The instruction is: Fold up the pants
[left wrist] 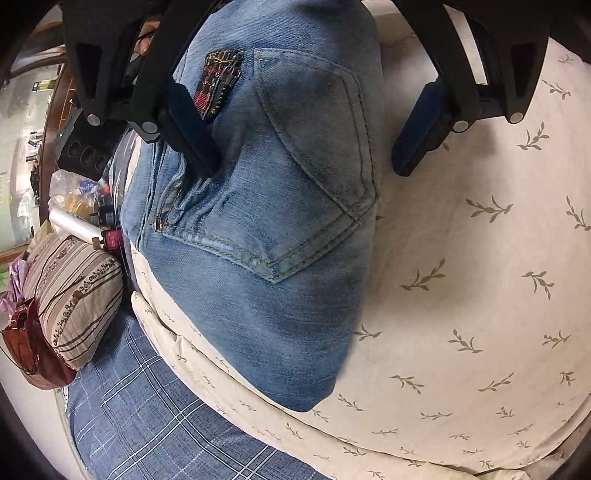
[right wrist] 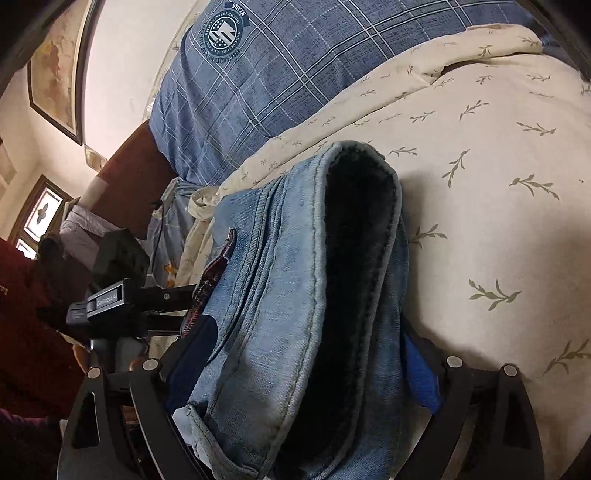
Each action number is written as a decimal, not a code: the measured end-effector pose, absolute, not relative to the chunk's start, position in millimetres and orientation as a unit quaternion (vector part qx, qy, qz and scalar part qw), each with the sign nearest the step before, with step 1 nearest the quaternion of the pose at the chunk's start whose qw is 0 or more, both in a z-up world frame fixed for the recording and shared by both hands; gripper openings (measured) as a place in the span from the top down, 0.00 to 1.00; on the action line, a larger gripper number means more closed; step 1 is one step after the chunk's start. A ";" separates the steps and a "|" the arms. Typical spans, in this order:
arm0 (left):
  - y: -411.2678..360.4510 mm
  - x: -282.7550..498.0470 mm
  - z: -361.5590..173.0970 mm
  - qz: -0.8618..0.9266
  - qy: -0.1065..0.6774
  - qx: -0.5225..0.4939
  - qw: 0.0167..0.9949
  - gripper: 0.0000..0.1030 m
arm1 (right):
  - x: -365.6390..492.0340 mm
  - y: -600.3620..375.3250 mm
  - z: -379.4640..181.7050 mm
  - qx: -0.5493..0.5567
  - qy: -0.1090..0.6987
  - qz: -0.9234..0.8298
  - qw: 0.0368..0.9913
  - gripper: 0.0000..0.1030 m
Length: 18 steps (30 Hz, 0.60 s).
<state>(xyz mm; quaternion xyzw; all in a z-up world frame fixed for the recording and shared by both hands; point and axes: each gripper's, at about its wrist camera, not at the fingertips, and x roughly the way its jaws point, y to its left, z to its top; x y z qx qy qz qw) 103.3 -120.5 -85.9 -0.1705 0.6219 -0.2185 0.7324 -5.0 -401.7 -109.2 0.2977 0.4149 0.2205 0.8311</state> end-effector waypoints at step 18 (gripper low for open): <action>-123.7 98.0 -76.8 -0.271 0.636 -0.171 0.702 0.34 | -4.5 -349.9 -79.4 0.204 0.440 0.158 0.860 0.10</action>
